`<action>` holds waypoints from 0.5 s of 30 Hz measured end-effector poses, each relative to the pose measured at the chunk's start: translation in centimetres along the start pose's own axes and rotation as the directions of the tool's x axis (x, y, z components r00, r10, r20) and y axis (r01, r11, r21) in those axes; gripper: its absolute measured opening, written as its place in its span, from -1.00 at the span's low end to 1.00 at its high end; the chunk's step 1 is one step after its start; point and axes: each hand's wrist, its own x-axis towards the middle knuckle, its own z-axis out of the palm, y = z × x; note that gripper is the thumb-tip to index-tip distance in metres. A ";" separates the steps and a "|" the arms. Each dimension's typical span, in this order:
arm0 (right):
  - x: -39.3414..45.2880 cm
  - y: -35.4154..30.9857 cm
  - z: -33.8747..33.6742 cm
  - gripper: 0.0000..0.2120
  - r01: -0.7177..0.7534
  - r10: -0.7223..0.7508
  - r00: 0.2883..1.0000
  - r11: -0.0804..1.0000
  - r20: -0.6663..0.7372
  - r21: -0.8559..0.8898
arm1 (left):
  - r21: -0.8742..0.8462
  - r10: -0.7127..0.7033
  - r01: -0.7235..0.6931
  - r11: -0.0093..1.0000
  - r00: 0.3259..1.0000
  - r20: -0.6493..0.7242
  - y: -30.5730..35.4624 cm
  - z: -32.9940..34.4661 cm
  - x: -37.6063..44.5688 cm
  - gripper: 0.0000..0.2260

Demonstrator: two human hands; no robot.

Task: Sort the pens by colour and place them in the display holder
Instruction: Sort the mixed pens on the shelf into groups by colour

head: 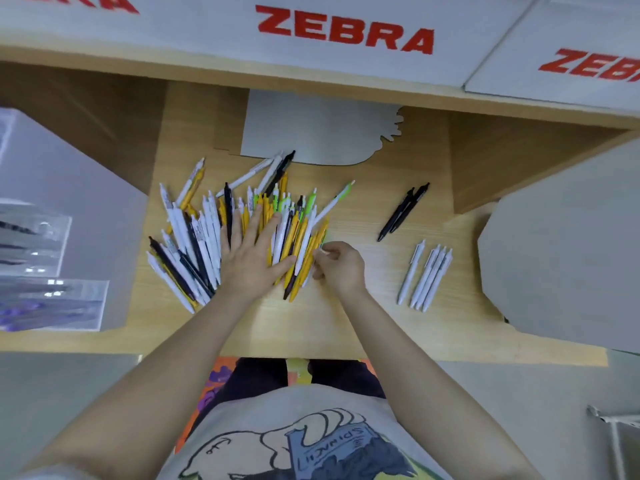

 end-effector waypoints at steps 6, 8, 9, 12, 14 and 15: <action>0.8 -1.4 1.9 -0.78 -0.096 0.095 0.995 0.992 0.011 0.077 | -0.030 0.016 -0.017 0.999 0.999 -0.030 -1.8 -0.5 0.0 -0.22; 0.6 -1.7 2.1 -0.81 -0.101 0.101 0.995 0.990 0.010 0.101 | -0.032 0.020 -0.021 0.999 0.999 -0.026 -2.3 -0.6 0.1 -0.23; 0.5 -1.8 2.2 -0.81 -0.098 0.097 0.995 0.988 0.010 0.118 | -0.035 0.023 -0.024 0.999 0.999 -0.030 -2.4 -0.6 0.1 -0.23; 0.4 -2.0 2.5 -0.81 -0.093 0.090 0.996 0.985 0.022 0.148 | -0.051 0.033 -0.035 0.998 0.998 -0.044 -3.0 -0.7 0.1 -0.24; 0.3 -2.2 2.7 -0.81 -0.091 0.085 0.995 0.982 0.047 0.165 | -0.066 0.039 -0.043 0.997 0.998 -0.055 -3.5 -0.9 0.1 -0.24; 0.3 -2.4 2.7 -0.81 -0.089 0.079 0.995 0.980 0.063 0.179 | -0.071 0.040 -0.043 0.997 0.998 -0.052 -3.7 -0.9 0.1 -0.24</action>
